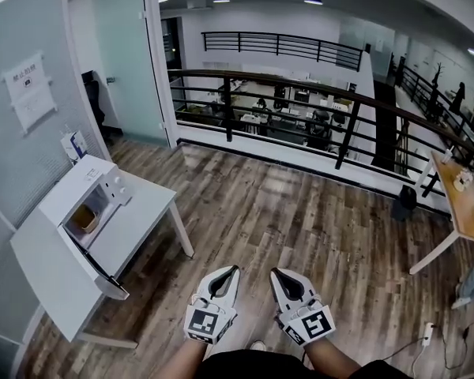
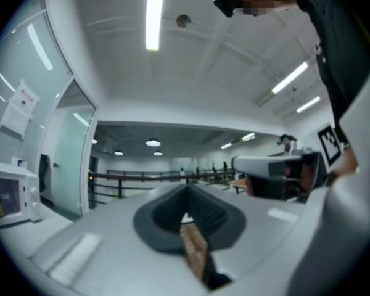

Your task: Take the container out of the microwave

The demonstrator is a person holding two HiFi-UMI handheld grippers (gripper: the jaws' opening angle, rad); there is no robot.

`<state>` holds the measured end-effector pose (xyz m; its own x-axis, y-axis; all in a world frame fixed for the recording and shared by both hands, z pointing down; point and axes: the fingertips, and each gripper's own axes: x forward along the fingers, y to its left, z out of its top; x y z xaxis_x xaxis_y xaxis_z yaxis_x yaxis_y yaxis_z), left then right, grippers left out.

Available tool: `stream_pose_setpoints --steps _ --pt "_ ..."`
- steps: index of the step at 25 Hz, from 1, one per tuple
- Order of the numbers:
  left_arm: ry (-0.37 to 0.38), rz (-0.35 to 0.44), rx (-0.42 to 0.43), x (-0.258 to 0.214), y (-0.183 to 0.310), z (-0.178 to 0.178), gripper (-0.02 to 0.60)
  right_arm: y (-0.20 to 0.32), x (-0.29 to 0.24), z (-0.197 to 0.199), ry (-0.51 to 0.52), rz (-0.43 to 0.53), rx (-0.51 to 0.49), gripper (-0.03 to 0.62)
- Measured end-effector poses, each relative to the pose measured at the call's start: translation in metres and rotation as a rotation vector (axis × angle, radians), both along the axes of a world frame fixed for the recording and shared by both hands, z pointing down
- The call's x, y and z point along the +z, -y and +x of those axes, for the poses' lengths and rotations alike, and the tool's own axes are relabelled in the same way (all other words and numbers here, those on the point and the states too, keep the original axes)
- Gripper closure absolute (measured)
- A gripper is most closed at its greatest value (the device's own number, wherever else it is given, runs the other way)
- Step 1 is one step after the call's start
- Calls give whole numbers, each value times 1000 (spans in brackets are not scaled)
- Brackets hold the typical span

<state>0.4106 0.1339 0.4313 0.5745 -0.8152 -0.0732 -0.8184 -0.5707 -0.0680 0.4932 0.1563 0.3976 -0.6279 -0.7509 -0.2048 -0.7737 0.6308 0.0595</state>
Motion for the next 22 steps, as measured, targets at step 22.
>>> stream_pose_setpoints --steps 22 --pt "-36 -74 -128 20 96 -42 577 94 13 -40 -29 -39 -120 600"
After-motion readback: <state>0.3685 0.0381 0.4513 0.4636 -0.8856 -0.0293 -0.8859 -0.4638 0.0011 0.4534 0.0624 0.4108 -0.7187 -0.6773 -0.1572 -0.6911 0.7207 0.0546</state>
